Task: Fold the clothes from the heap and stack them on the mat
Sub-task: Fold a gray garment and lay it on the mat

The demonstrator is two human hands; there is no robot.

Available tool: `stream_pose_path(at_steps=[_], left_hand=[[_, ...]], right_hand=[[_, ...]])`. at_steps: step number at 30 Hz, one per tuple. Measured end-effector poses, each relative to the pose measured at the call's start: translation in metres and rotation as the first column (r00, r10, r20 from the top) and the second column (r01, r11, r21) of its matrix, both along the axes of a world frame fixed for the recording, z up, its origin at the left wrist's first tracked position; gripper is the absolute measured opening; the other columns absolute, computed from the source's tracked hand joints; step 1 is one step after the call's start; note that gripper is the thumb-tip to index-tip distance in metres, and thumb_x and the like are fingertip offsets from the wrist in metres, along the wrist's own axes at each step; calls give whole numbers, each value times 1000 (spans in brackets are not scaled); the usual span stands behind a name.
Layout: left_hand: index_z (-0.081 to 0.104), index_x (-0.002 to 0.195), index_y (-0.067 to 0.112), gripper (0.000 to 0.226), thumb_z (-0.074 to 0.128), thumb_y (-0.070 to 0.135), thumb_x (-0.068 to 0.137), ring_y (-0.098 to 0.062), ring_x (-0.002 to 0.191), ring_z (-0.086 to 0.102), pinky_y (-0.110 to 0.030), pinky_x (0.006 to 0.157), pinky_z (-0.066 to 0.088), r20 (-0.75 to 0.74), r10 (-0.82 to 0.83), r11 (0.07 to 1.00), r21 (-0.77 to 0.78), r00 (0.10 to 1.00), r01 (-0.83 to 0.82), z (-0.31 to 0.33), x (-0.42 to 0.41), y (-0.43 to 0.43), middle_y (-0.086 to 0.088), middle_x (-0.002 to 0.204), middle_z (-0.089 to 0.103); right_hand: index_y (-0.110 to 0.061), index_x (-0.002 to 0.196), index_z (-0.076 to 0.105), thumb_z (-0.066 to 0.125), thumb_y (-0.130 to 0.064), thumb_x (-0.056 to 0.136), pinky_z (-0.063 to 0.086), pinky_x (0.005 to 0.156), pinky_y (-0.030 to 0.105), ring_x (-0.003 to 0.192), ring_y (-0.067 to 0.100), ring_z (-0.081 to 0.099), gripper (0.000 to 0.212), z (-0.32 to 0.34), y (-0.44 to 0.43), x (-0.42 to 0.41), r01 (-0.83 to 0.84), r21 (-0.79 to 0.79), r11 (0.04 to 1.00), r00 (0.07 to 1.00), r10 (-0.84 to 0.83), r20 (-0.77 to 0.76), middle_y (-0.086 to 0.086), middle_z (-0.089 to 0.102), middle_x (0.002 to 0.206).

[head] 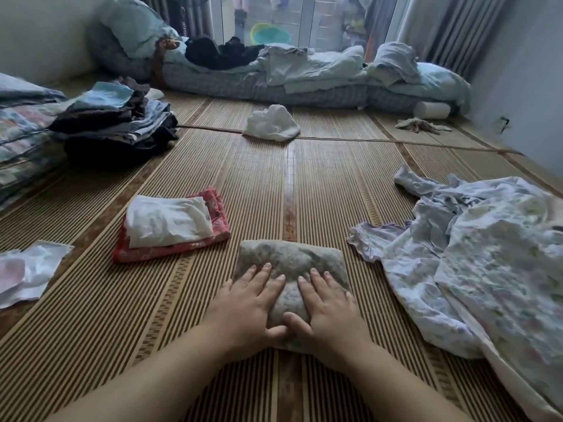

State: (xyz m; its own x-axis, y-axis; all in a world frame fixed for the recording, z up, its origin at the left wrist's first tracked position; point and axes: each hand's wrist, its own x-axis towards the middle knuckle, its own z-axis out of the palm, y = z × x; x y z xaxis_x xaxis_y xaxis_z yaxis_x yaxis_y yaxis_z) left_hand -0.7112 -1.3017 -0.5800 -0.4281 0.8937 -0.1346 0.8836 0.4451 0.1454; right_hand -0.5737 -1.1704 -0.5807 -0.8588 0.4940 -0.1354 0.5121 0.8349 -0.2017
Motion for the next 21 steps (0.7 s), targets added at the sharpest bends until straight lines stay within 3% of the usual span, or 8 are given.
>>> stream_pose_path(at_steps=[6, 13, 21], left_hand=[[-11, 150, 33, 98, 34, 81, 77, -18, 148, -7, -45, 117, 6, -8, 70, 997, -44, 998, -70, -2, -61, 66, 3, 161, -12], [-9, 151, 33, 98, 41, 77, 79, -19, 148, -5, -45, 117, 5, 1, 155, 988, 0, 988, -155, -8, -138, 139, 3, 161, -11], [-7, 152, 28, 99, 43, 75, 81, -21, 148, -1, -42, 118, 8, -7, 186, 980, -63, 982, -186, 6, -180, 175, -3, 162, -6]], right_hand=[[-35, 151, 0, 19, -78, 82, -1, 116, 47, 147, 14, -11, 83, -2, 72, -78, -43, -1, 999, 996, 43, 80, -8, -7, 161], [-37, 151, 2, 23, -80, 80, -1, 116, 46, 147, 15, -7, 86, -14, 151, -168, -69, 46, 997, 998, 69, 9, -8, -5, 161], [-40, 150, 3, 26, -80, 81, -3, 116, 50, 147, 19, -9, 84, -11, 184, -219, -57, 28, 998, 998, 57, 19, -9, -6, 161]])
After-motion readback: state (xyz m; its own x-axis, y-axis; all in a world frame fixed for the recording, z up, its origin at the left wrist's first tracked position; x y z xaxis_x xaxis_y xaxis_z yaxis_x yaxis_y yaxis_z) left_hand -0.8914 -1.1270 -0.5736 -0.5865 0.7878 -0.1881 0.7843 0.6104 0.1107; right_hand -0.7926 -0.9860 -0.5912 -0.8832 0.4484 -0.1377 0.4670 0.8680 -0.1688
